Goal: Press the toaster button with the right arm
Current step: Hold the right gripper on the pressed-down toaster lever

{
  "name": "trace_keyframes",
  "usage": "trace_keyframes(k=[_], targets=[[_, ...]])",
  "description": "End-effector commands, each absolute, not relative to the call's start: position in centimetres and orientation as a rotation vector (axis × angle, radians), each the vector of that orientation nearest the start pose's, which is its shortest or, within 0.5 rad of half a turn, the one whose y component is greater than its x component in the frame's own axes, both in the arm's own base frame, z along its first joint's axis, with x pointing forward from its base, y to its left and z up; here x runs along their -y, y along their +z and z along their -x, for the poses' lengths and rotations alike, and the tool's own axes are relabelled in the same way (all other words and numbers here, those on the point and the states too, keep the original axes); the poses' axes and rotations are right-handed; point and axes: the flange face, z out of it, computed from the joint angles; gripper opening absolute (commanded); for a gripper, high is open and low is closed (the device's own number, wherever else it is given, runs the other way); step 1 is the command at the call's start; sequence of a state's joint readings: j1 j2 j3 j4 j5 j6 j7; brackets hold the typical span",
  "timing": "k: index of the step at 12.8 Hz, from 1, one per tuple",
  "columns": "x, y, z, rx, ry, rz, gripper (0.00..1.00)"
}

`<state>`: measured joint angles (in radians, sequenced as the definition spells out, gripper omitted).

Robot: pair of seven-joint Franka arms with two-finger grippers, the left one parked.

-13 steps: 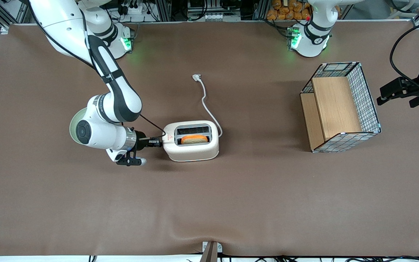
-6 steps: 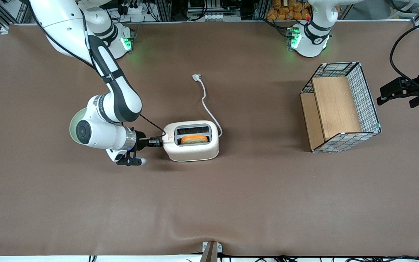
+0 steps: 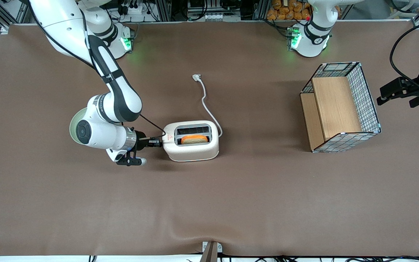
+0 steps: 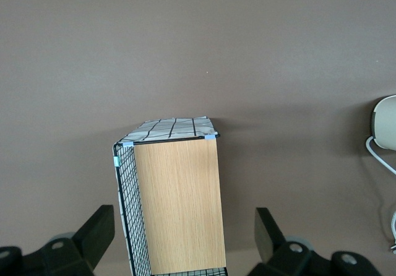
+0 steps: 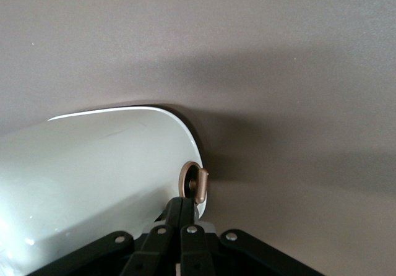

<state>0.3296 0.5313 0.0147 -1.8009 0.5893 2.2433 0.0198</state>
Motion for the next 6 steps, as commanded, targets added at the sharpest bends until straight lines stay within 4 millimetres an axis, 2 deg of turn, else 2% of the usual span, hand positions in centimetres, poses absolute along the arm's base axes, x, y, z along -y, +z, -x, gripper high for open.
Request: trace_keyframes(k=[1, 6], targets=[[-24.14, 22.57, -59.56, -0.079, 0.212, 2.707, 0.0], [-23.76, 22.97, -59.75, -0.08, 0.211, 2.703, 0.0]])
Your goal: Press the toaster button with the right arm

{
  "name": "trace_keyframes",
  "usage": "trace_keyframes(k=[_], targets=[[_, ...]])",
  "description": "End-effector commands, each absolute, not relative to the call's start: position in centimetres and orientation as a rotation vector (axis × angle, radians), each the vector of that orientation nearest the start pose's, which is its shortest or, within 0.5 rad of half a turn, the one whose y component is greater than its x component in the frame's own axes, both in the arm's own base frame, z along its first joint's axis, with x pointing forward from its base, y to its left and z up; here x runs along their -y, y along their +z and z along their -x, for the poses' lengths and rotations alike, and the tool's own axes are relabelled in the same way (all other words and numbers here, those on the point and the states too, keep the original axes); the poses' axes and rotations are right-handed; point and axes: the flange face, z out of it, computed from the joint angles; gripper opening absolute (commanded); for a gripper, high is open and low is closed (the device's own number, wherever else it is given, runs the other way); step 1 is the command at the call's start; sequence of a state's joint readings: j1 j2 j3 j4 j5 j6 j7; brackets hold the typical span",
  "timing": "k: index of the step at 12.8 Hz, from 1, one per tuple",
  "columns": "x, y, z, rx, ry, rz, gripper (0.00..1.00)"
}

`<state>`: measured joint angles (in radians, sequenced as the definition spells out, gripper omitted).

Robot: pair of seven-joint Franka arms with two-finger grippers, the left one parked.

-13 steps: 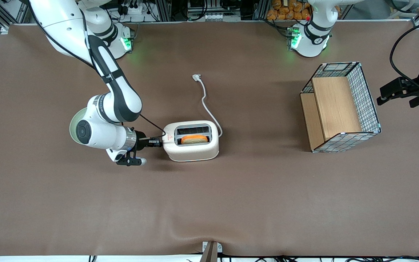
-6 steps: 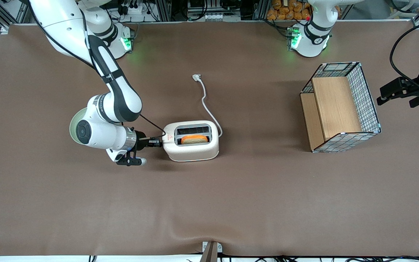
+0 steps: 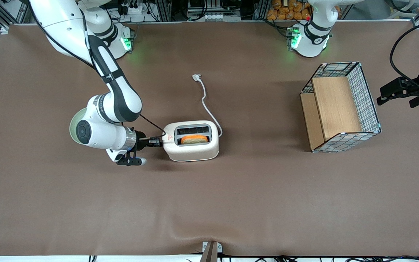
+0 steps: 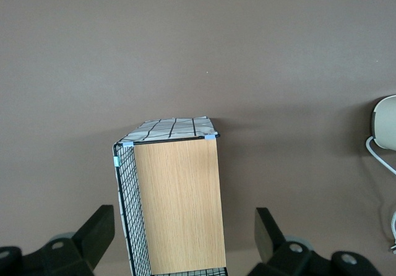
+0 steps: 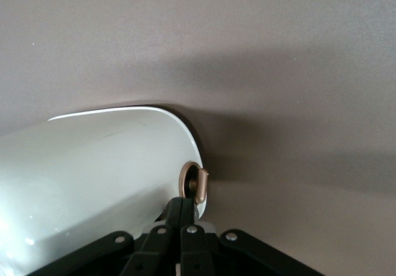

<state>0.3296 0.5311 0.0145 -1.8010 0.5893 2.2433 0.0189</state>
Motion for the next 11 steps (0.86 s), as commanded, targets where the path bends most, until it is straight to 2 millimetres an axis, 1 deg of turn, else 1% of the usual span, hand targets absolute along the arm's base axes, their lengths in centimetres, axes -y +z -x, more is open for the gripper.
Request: trace_keyframes(k=[1, 8, 11], targets=[[-23.6, 23.1, -59.8, -0.083, 0.21, 2.703, 0.0], [-22.9, 24.0, -60.2, -0.084, 0.233, 2.691, 0.0], [-21.9, 24.8, -60.8, -0.087, 0.268, 2.672, 0.0]])
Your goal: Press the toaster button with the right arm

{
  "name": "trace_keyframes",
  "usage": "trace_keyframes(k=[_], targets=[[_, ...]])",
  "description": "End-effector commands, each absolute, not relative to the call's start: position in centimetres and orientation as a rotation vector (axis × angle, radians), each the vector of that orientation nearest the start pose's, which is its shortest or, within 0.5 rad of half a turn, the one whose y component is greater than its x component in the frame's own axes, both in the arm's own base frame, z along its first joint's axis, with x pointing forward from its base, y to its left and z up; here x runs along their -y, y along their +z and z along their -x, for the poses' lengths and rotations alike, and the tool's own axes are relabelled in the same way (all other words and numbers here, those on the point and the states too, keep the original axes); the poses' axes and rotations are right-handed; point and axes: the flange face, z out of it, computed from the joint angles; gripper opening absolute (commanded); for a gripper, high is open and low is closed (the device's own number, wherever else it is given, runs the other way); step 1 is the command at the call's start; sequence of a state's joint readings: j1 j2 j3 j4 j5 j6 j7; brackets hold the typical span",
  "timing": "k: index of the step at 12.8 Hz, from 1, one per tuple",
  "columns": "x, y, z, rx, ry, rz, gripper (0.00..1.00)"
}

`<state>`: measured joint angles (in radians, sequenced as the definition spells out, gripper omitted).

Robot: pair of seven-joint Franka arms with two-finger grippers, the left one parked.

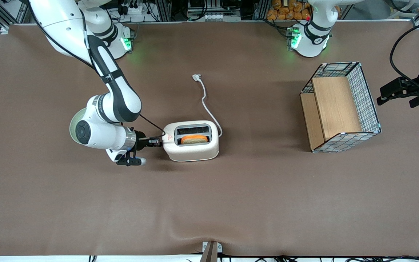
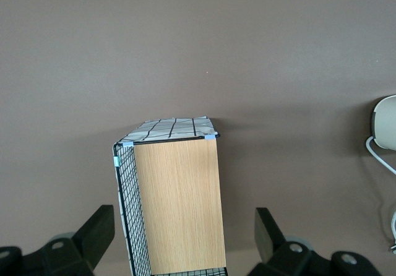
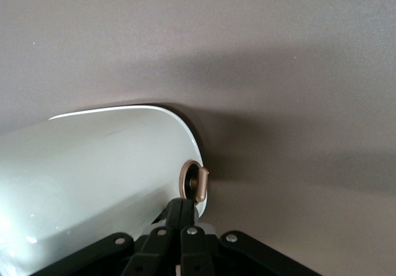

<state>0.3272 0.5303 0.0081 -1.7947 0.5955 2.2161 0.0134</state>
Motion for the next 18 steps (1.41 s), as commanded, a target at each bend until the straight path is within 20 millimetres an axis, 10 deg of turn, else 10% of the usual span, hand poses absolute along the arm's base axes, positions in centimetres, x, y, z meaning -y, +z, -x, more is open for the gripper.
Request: trace_keyframes(k=[1, 4, 6, 18], targets=[[-21.7, 25.1, -61.0, -0.076, 0.275, 2.667, 0.0], [-20.3, 26.8, -62.4, -0.084, 0.293, 2.641, 0.0], [-19.0, 28.4, -63.4, -0.086, 0.326, 2.618, 0.99], [-11.9, 43.5, -70.4, 0.088, 0.067, 2.753, 1.0]])
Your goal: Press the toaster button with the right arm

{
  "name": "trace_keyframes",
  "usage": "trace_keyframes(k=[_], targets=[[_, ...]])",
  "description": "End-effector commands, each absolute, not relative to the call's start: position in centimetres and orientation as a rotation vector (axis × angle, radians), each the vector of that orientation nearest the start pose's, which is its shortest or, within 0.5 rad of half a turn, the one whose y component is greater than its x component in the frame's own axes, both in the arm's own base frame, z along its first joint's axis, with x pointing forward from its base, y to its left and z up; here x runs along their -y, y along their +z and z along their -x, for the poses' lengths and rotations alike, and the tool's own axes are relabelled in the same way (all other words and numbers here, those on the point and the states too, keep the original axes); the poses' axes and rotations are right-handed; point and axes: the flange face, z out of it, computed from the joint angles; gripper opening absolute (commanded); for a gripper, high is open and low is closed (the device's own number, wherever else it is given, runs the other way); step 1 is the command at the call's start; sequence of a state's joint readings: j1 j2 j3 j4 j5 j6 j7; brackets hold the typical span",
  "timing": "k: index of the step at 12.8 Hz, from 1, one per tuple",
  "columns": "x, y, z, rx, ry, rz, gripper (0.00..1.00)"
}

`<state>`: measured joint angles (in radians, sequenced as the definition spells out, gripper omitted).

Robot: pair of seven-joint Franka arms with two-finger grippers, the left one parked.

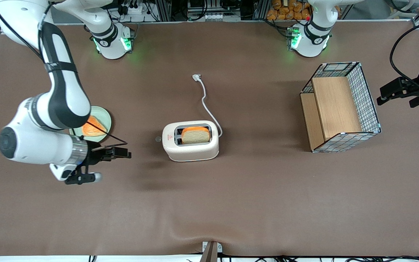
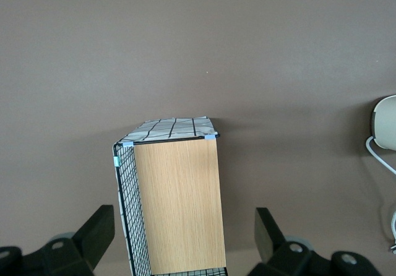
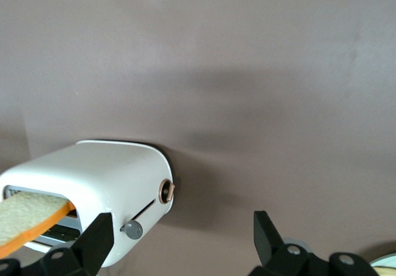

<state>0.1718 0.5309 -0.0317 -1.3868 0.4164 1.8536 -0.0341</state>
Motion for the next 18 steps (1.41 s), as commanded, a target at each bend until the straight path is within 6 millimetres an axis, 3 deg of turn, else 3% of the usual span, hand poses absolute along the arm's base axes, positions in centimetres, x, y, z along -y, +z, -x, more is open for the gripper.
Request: trace_keyframes(k=[1, 2, 4, 5, 7, 10, 12, 15, 17, 18], targets=[[-11.7, 45.9, -70.8, 0.109, 0.02, 2.747, 1.0], [-10.8, 47.6, -71.1, 0.11, -0.017, 2.744, 1.0], [-9.7, 49.0, -70.7, 0.117, 0.033, 2.714, 1.0], [-8.7, 50.8, -70.0, 0.121, 0.046, 2.709, 1.0], [-7.6, 56.1, -67.4, 0.14, 0.066, 2.738, 1.0], [-5.5, 63.9, -62.5, 0.146, 0.014, 2.956, 1.0], [-3.7, 65.7, -60.5, -0.036, 0.04, 2.983, 1.0], [-3.2, 69.2, -55.4, -0.072, 0.018, 3.088, 1.0], [-3.4, 68.4, -51.9, -0.086, 0.047, 3.135, 1.0], [-3.0, 67.8, -51.3, -0.122, 0.061, 3.136, 1.0]])
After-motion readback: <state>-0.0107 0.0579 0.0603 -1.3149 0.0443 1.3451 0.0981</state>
